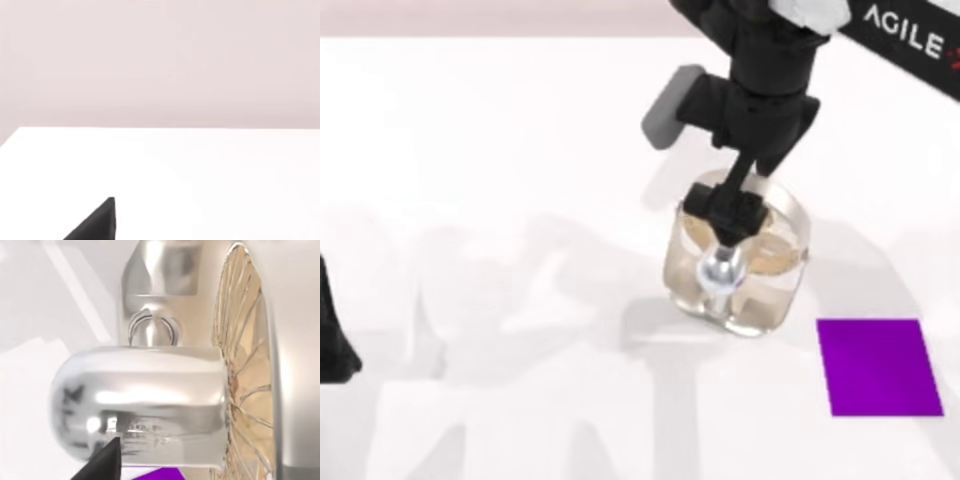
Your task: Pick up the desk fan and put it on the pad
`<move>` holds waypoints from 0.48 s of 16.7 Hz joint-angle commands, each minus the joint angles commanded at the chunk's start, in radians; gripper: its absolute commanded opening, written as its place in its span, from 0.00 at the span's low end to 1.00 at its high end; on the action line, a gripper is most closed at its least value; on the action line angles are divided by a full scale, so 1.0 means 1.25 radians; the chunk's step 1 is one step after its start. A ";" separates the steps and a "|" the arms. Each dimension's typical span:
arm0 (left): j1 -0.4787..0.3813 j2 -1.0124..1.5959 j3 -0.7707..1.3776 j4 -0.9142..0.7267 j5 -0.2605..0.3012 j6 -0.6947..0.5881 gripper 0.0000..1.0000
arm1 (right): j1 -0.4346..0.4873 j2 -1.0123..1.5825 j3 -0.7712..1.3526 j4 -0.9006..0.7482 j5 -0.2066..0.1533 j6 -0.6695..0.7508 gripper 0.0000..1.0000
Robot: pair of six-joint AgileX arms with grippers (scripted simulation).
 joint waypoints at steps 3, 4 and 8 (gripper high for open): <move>0.000 0.000 0.000 0.000 0.000 0.000 1.00 | 0.000 0.000 0.000 0.000 0.000 0.000 0.62; 0.000 0.000 0.000 0.000 0.000 0.000 1.00 | 0.000 0.000 0.000 0.000 0.000 0.000 0.55; 0.000 0.000 0.000 0.000 0.000 0.000 1.00 | 0.000 0.000 0.000 0.000 0.000 0.000 0.25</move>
